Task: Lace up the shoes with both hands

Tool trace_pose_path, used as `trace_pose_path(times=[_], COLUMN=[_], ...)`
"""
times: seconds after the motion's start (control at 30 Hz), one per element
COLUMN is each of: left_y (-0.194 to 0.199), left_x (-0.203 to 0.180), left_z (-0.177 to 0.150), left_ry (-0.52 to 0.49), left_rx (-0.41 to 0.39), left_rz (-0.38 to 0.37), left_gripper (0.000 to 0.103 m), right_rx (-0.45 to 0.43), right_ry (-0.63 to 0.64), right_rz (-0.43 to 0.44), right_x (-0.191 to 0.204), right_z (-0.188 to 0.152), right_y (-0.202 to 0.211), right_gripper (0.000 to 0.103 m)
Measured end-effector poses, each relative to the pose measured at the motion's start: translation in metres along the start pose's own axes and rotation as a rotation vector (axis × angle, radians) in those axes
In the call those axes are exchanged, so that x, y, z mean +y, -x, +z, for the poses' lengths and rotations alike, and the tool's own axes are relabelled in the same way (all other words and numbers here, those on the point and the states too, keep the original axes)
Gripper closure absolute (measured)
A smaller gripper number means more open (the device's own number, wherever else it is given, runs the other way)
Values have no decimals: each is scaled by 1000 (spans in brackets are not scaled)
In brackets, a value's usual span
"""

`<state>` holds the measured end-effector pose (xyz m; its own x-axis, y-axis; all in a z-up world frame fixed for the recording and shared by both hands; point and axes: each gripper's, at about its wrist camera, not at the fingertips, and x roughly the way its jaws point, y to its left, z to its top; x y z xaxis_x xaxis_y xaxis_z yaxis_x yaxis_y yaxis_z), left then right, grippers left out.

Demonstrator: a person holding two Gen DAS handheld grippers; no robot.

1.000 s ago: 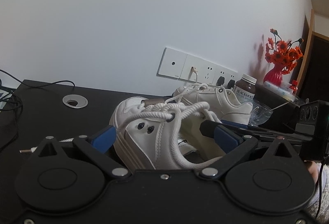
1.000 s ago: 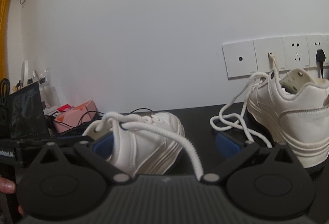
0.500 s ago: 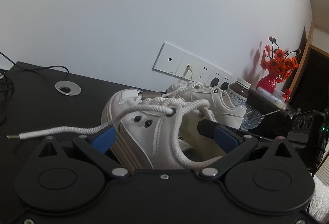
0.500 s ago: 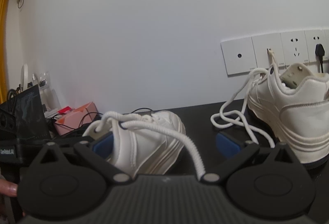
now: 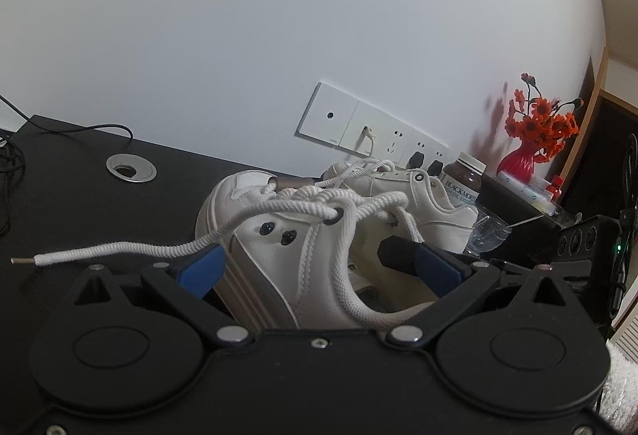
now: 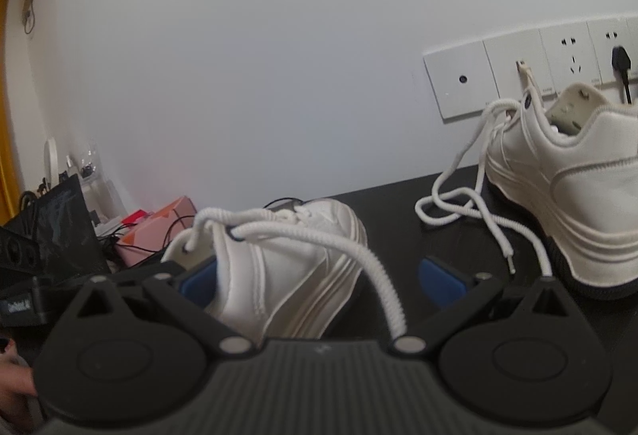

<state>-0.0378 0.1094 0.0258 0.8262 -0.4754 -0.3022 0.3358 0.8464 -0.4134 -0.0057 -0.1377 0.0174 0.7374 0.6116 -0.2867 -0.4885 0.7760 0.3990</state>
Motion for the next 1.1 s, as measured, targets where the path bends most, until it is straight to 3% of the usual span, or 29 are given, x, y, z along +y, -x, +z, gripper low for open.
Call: trace_pose_path(times=[1.1], left_y=[-2], left_x=[2], left_z=[0], left_ry=[7], left_rx=[-3], left_rz=[-2], left_gripper=[0], right_rx=[16], right_ry=[-29], right_rz=[10], right_x=[-4], right_z=[-1], right_y=[-3], right_gripper=[0])
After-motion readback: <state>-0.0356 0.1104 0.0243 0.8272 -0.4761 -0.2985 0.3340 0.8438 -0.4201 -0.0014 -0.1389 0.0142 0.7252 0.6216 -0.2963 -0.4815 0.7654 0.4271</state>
